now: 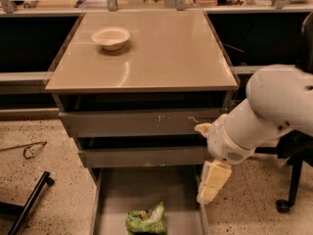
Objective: Pick green rice chip bag from bottom drawer and place on counter
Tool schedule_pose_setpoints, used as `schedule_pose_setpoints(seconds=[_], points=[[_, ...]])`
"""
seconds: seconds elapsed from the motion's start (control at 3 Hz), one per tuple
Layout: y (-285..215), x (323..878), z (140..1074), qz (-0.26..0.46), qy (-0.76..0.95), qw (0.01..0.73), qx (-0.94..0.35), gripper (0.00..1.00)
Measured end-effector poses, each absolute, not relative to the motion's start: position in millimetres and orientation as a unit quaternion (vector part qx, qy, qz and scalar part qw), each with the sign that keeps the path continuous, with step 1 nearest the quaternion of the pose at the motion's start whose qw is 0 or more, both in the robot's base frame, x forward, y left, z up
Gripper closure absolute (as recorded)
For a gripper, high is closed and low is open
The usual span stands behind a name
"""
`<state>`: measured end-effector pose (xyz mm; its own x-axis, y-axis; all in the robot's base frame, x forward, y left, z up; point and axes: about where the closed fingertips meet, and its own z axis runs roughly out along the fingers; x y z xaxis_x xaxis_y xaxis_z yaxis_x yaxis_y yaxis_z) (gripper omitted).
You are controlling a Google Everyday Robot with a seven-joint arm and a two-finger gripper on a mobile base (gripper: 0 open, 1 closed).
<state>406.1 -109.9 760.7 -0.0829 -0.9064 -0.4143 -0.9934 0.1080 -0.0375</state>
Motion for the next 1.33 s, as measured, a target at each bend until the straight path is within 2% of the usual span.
schedule_pose_setpoints(seconds=[0.33, 0.67, 1.0, 1.33], points=[[-98.9, 425.4, 690.3, 0.129, 0.736, 0.174, -0.642, 0.00], [-86.0, 450.2, 634.0, 0.145, 0.746, 0.211, -0.615, 0.00], [-85.9, 450.1, 634.0, 0.145, 0.746, 0.211, -0.615, 0.00], [-72.3, 446.9, 585.9, 0.170, 0.745, 0.200, -0.613, 0.00]])
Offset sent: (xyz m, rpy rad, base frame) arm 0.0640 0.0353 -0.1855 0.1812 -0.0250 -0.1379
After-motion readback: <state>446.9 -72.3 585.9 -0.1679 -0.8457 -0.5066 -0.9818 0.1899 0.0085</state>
